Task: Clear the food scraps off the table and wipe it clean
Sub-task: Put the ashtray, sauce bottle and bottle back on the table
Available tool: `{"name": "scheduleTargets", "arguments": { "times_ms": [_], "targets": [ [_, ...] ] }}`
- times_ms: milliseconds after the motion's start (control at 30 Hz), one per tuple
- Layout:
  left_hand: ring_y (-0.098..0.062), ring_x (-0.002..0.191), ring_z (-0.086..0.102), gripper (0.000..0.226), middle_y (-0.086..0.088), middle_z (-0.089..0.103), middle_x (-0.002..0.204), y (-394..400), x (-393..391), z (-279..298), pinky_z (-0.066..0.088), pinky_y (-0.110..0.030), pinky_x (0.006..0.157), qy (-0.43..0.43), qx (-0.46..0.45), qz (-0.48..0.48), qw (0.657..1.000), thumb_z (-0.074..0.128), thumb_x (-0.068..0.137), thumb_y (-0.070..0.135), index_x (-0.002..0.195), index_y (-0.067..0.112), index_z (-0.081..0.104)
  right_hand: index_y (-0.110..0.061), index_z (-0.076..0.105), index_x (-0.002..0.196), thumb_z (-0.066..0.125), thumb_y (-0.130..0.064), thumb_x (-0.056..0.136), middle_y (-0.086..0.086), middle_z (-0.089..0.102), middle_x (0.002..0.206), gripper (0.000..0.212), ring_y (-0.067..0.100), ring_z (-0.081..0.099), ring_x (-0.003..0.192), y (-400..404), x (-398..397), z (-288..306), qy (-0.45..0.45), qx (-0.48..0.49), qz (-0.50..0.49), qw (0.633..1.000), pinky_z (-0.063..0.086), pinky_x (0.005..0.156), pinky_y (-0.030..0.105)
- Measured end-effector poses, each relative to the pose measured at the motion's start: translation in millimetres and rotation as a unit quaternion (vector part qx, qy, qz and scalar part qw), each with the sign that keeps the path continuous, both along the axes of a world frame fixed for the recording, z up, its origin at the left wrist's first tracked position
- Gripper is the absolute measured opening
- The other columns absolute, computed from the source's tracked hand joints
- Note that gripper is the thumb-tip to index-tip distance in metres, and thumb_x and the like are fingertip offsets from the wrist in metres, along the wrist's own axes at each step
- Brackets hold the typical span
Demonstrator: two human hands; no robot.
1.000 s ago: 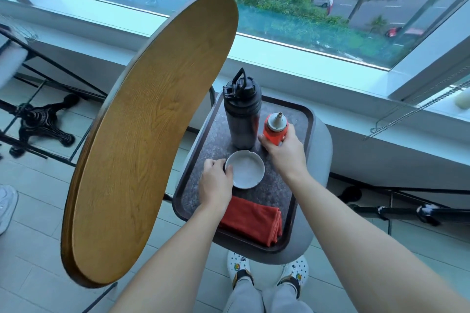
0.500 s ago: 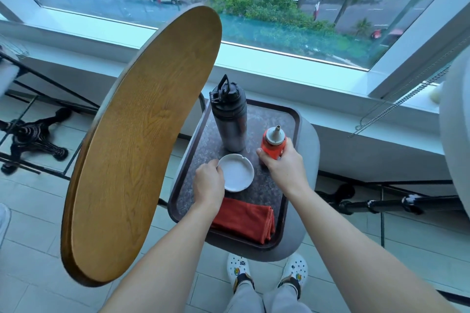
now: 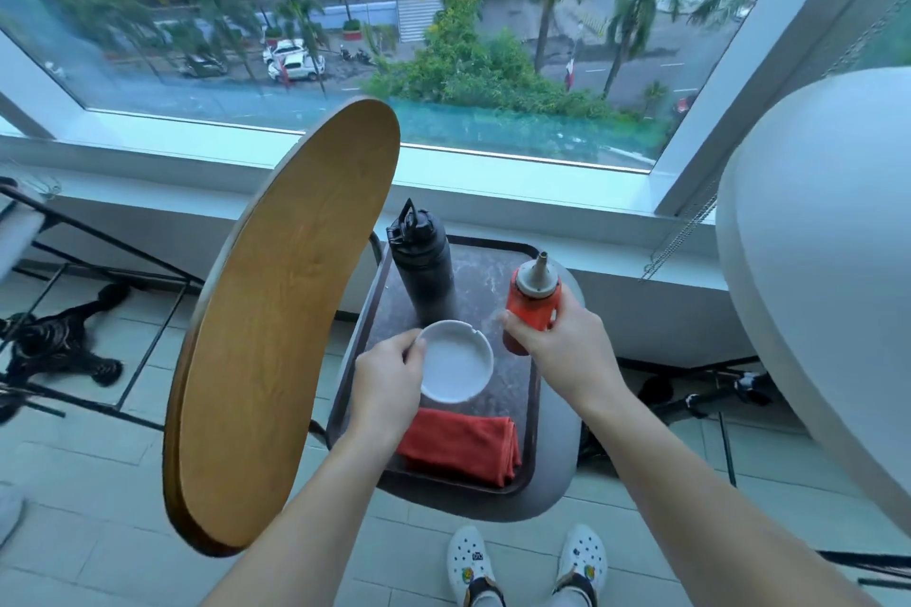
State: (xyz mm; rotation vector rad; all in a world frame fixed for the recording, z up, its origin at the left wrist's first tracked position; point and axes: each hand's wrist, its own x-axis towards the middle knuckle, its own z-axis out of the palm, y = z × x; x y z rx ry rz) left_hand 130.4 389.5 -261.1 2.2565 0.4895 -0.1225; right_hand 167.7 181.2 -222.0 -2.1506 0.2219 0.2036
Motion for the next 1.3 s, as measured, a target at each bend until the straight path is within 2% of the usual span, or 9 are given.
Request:
{"name": "scheduleTargets", "arguments": {
  "times_ms": [100, 267, 333, 467, 600, 733, 867, 1033, 1300],
  "targets": [
    [0.003, 0.087, 0.060, 0.029, 0.016, 0.072, 0.093, -1.5, -5.2, 29.4, 0.044, -0.013, 0.067, -0.029, -0.023, -0.020, 0.999, 0.051, 0.102, 0.036, 0.118, 0.030, 0.074, -0.038, 0.059, 0.110, 0.075, -0.051, 0.081, -0.015, 0.069, 0.094, 0.035, 0.006, 0.065, 0.088, -8.9, -11.5, 29.5, -0.001, -0.005, 0.005, 1.000, 0.050, 0.075, 0.028],
    [-0.004, 0.086, 0.065, 0.022, 0.028, 0.068, 0.079, -3.3, -13.4, 80.2, 0.062, -0.040, 0.072, -0.054, -0.067, -0.050, 0.995, 0.056, 0.101, 0.036, 0.110, 0.041, 0.076, -0.043, 0.058, 0.116, 0.075, -0.054, 0.081, -0.021, 0.068, 0.094, 0.040, -0.006, 0.062, 0.086, -21.8, -32.4, 81.2, -0.016, 0.011, 0.008, 1.000, 0.044, 0.070, 0.016],
    [-0.005, 0.086, 0.064, 0.022, 0.024, 0.068, 0.078, -8.1, -15.7, 98.8, 0.062, -0.037, 0.070, -0.066, -0.054, -0.073, 0.994, 0.056, 0.101, 0.035, 0.110, 0.041, 0.076, -0.042, 0.060, 0.113, 0.074, -0.056, 0.080, -0.021, 0.068, 0.094, 0.039, -0.007, 0.062, 0.086, -28.1, -41.2, 99.5, -0.027, 0.009, 0.006, 1.000, 0.044, 0.069, 0.015],
    [-0.009, 0.090, 0.064, 0.022, 0.015, 0.070, 0.093, -19.0, -19.9, 134.8, 0.054, -0.015, 0.054, -0.084, -0.074, -0.102, 0.988, 0.058, 0.102, 0.031, 0.115, 0.036, 0.075, -0.042, 0.061, 0.107, 0.074, -0.062, 0.077, -0.022, 0.070, 0.090, 0.038, -0.006, 0.065, 0.082, -41.7, -54.6, 135.7, -0.063, -0.004, -0.004, 0.998, 0.047, 0.069, 0.018],
    [-0.006, 0.088, 0.064, 0.022, 0.013, 0.072, 0.098, -34.4, -21.5, 164.8, 0.051, -0.009, 0.056, -0.094, -0.084, -0.135, 0.983, 0.060, 0.100, 0.034, 0.116, 0.033, 0.076, -0.041, 0.061, 0.106, 0.073, -0.065, 0.074, -0.019, 0.072, 0.090, 0.042, -0.001, 0.068, 0.081, -63.3, -66.5, 173.6, -0.120, -0.024, -0.023, 0.992, 0.051, 0.074, 0.022],
    [0.005, 0.088, 0.066, 0.015, 0.022, 0.074, 0.091, -54.1, -17.0, 192.6, 0.061, -0.026, 0.066, -0.100, -0.107, -0.153, 0.977, 0.062, 0.097, 0.041, 0.093, 0.050, 0.073, -0.041, 0.065, 0.102, 0.074, -0.063, 0.073, -0.024, 0.072, 0.088, 0.037, -0.010, 0.066, 0.077, -94.6, -76.7, 210.0, -0.148, -0.012, -0.025, 0.989, 0.043, 0.063, 0.005],
    [-0.008, 0.089, 0.072, 0.016, 0.016, 0.077, 0.095, -84.3, -8.4, 216.5, 0.063, -0.041, 0.074, -0.102, -0.154, -0.163, 0.969, 0.065, 0.095, 0.041, 0.101, 0.037, 0.080, -0.038, 0.068, 0.099, 0.075, -0.060, 0.072, -0.026, 0.071, 0.078, 0.036, -0.014, 0.065, 0.073, -133.4, -82.2, 231.9, -0.169, -0.016, -0.036, 0.985, 0.040, 0.063, 0.000],
    [-0.013, 0.078, 0.074, 0.015, 0.006, 0.078, 0.092, -147.8, 0.1, 235.0, 0.058, -0.024, 0.054, -0.106, -0.210, -0.169, 0.957, 0.065, 0.098, 0.028, 0.102, 0.028, 0.079, -0.038, 0.066, 0.095, 0.072, -0.065, 0.071, -0.021, 0.071, 0.075, 0.037, -0.011, 0.063, 0.074, -190.1, -90.2, 247.6, -0.172, -0.056, -0.065, 0.981, 0.041, 0.056, 0.008],
    [-0.021, 0.075, 0.075, 0.015, -0.001, 0.078, 0.086, -255.4, 13.7, 235.5, 0.063, -0.040, 0.061, -0.092, -0.244, -0.193, 0.946, 0.065, 0.098, 0.023, 0.096, 0.027, 0.079, -0.034, 0.064, 0.087, 0.071, -0.067, 0.069, -0.018, 0.069, 0.076, 0.037, -0.008, 0.060, 0.072, -291.2, -105.4, 257.5, -0.165, -0.110, -0.126, 0.972, 0.039, 0.058, 0.019]
  ]
}}
